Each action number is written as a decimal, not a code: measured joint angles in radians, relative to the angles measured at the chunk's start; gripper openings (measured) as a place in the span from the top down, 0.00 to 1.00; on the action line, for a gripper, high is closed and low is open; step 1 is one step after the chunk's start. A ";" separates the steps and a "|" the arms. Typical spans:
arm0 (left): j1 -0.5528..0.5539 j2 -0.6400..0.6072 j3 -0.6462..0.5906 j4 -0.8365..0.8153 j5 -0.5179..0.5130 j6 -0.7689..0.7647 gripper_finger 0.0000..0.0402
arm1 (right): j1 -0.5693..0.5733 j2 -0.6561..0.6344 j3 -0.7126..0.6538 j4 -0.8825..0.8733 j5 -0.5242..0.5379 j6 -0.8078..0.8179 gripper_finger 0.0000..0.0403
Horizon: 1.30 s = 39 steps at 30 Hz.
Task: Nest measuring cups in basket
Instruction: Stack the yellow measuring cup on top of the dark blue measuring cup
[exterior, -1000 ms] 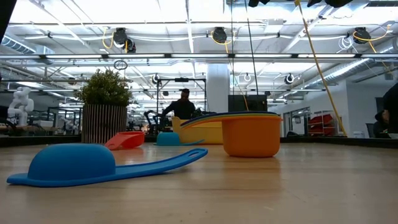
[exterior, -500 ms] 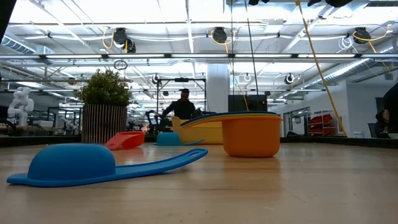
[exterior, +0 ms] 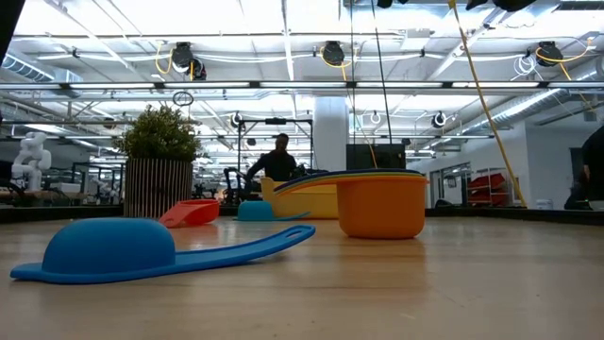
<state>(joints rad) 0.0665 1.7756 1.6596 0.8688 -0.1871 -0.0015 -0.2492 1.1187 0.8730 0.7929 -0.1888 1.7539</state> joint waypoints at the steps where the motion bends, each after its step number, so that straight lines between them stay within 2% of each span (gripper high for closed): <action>1: 0.001 0.000 0.000 -0.001 0.003 0.002 0.64 | -0.003 0.000 0.000 -0.001 -0.006 -0.005 0.49; 10: 0.012 0.000 0.000 -0.031 0.015 0.002 0.61 | -0.020 0.000 0.000 -0.020 -0.025 -0.012 0.68; 15: 0.012 0.000 0.000 -0.058 0.054 -0.001 0.64 | -0.020 0.003 0.000 -0.027 -0.053 -0.013 0.76; 21: 0.012 0.000 0.000 -0.082 0.059 -0.012 0.62 | -0.020 0.003 0.001 -0.033 -0.078 -0.040 0.85; 27: 0.014 -0.002 0.003 -0.126 0.093 -0.076 0.63 | -0.035 0.004 0.000 -0.007 -0.084 -0.071 0.96; 30: 0.012 -0.003 0.004 -0.163 0.098 -0.132 0.64 | -0.058 0.005 -0.001 0.009 -0.099 -0.071 0.97; 33: 0.006 -0.004 0.005 -0.185 0.077 -0.157 0.59 | -0.075 0.004 -0.003 0.008 -0.113 -0.071 0.95; 39: -0.016 -0.040 0.002 -0.265 -0.041 -0.116 0.43 | -0.079 0.003 -0.002 0.023 -0.114 -0.076 0.95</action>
<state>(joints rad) 0.0505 1.7356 1.6618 0.6042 -0.2278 -0.1174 -0.3285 1.1213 0.8706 0.8159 -0.3032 1.6775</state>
